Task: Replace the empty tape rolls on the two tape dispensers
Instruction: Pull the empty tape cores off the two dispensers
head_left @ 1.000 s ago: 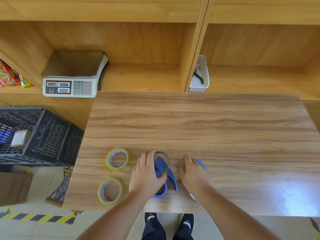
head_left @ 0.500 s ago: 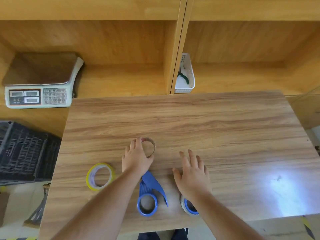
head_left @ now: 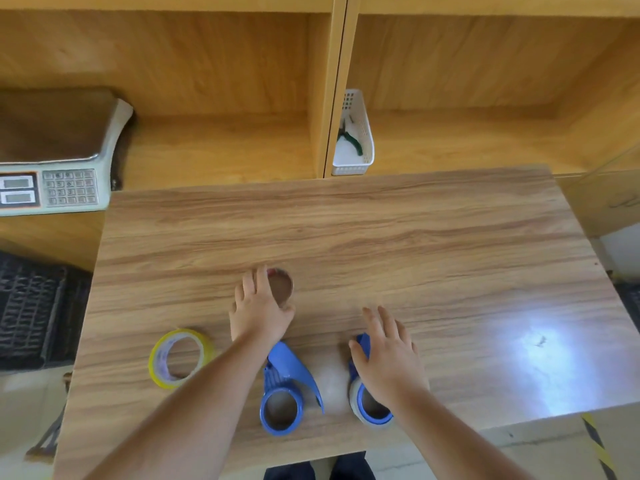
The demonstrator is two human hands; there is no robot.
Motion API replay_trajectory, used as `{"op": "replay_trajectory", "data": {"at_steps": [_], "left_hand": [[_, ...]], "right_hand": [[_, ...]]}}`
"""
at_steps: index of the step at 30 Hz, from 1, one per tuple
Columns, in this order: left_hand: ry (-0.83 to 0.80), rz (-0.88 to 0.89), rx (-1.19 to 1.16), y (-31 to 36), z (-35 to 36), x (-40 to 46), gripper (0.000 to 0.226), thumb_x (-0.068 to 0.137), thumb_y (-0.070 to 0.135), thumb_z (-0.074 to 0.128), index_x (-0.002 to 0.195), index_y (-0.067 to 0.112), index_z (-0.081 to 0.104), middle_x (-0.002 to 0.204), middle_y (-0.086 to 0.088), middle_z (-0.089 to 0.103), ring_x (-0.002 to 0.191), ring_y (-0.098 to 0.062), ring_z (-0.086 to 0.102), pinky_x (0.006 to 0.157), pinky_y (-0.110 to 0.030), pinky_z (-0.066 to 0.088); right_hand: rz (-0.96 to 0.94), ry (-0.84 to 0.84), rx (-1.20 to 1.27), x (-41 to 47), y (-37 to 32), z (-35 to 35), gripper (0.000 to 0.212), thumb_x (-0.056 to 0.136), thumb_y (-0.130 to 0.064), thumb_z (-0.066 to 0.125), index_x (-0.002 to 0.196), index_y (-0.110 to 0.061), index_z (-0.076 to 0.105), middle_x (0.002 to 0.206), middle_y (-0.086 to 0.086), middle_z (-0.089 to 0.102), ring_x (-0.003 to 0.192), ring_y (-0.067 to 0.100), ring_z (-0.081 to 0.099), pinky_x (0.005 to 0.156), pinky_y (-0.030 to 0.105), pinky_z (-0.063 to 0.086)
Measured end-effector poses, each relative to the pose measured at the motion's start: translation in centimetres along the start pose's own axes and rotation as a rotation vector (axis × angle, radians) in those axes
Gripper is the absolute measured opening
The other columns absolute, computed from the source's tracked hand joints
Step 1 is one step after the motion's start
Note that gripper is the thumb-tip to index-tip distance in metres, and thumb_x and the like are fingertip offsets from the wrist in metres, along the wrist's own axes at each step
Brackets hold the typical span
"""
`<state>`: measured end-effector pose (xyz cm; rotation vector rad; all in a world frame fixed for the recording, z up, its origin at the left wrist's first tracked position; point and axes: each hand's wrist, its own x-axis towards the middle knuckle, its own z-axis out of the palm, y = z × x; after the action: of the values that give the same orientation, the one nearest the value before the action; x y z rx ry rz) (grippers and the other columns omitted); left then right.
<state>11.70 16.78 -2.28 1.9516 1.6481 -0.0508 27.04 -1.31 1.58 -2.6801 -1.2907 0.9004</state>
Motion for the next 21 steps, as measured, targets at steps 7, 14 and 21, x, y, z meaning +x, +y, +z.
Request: {"op": "replay_trajectory", "data": {"at_steps": [7,14,21], "left_hand": [[-0.022,0.227,-0.121,2.8,1.3,-9.0,0.092,0.081,0.050,0.072,0.155,0.033,0.022,0.157,0.006,0.025,0.146,-0.019,0.028,0.118,-0.040,0.031],[-0.180,0.309,-0.237,3.8,7.6,-17.5,0.090,0.076,0.042,0.077,0.152,0.022,0.033,0.145,0.009,0.039,0.140,-0.012,0.037,0.110,-0.018,0.030],[-0.259,0.234,-0.063,4.4,11.3,-20.3,0.104,0.077,0.048,0.079,0.157,0.018,0.020,0.146,0.002,0.034,0.139,-0.018,0.037,0.117,-0.031,0.036]], "right_hand": [[-0.025,-0.053,0.009,-2.2,2.4,0.1,0.070,0.099,-0.052,0.043,0.159,-0.031,0.013,0.167,-0.005,0.020,0.144,0.029,0.032,0.109,0.043,0.043],[0.015,-0.107,0.066,-4.7,6.2,0.6,0.073,0.100,-0.049,0.044,0.160,-0.017,0.016,0.157,0.003,0.036,0.139,0.029,0.038,0.105,0.042,0.045],[0.080,-0.182,0.295,-6.7,7.5,1.6,0.046,0.100,-0.035,0.047,0.145,-0.030,0.035,0.126,0.002,0.063,0.105,0.026,0.063,0.087,0.044,0.053]]}}
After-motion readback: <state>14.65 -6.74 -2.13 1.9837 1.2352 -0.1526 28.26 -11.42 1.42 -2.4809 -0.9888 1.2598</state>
